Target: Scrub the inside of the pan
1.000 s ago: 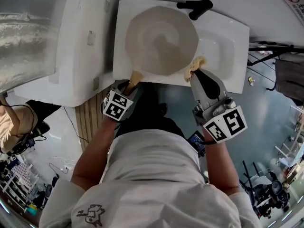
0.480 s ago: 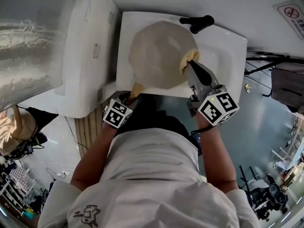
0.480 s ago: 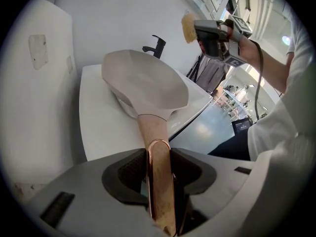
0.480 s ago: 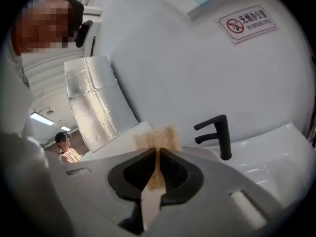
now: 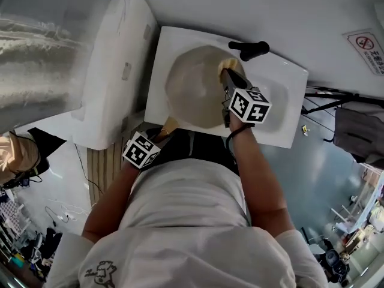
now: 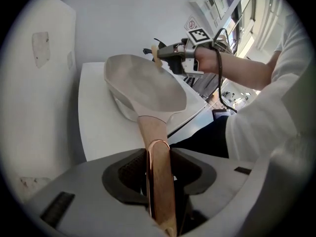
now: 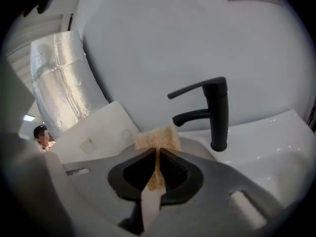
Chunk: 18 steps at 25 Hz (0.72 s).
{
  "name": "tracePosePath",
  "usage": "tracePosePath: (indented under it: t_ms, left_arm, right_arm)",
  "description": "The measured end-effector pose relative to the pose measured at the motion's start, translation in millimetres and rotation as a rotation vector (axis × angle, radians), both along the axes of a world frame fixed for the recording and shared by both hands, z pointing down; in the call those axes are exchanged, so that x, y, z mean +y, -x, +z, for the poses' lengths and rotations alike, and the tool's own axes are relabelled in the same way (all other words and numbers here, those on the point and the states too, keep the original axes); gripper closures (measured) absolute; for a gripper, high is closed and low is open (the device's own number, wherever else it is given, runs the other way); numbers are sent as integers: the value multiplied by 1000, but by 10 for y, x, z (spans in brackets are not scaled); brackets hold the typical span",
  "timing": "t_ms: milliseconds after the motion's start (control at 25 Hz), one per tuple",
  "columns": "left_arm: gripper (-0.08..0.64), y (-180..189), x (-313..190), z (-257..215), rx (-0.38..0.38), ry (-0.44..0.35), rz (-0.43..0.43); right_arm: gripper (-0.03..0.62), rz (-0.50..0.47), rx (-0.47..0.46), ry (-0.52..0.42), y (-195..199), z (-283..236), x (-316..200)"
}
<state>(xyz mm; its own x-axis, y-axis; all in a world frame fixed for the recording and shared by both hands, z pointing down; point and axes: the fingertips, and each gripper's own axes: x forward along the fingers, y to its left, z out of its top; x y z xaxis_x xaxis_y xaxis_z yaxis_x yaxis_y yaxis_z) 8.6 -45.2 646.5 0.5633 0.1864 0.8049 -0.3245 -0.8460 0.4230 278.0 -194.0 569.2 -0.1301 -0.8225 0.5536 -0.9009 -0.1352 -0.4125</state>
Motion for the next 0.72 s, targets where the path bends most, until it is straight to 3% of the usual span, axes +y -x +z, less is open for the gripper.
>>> tracePosePath:
  t_ms: [520, 720]
  left_arm:
    - [408, 46, -46, -136, -31, 99, 43]
    - [408, 51, -73, -131, -40, 103, 55]
  right_arm:
    - [560, -81, 2, 158, -95, 761, -492]
    - [560, -191, 24, 167, 131, 792, -718]
